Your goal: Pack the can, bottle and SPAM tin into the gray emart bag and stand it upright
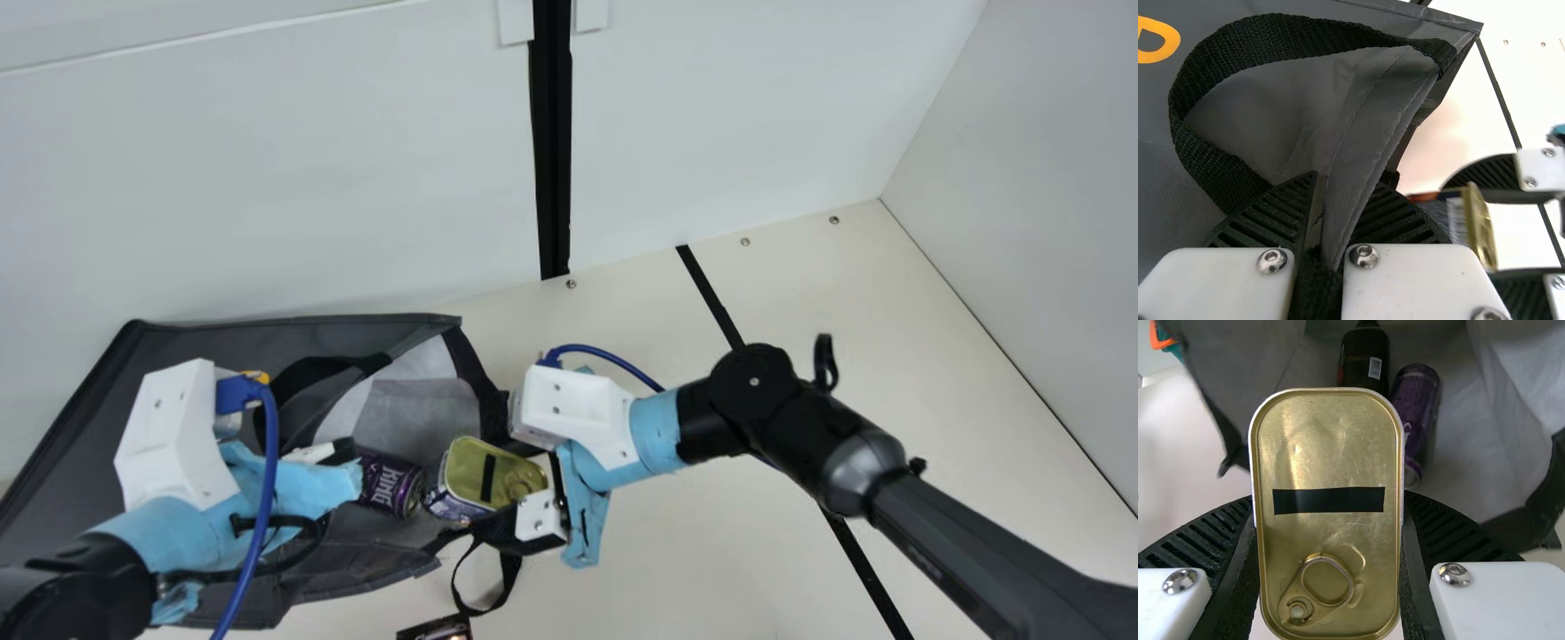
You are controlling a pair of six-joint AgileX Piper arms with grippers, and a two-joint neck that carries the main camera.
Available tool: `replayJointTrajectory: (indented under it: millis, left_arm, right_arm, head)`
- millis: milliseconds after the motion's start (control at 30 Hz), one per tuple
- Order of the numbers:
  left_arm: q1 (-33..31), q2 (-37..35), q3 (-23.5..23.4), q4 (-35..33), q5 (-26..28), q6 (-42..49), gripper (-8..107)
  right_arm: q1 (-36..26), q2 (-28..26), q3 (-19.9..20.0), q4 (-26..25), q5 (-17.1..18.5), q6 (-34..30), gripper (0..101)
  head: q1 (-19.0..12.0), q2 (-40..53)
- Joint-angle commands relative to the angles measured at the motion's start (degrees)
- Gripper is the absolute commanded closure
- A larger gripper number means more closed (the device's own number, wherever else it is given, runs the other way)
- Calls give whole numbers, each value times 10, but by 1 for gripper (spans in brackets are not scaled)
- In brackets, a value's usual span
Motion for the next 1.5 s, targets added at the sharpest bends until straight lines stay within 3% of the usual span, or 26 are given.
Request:
replayJointTrajectory:
  millis: [0, 600, 1167, 1467]
  left_arm:
    - [0, 0, 0, 0, 0, 0, 107]
    - [0, 0, 0, 0, 0, 0, 107]
    - [0, 0, 0, 0, 0, 0, 107]
    - [0, 0, 0, 0, 0, 0, 107]
  right_arm:
    - [6, 21, -19, 1, 0, -1, 101]
    - [73, 157, -172, 0, 1, 23, 101]
    - [127, 235, -268, 1, -14, 62, 101]
    - [137, 247, -283, 7, -29, 74, 71]
  head:
    - [-13, -1]
    - [-13, -1]
    - [-13, -1]
    - [-13, -1]
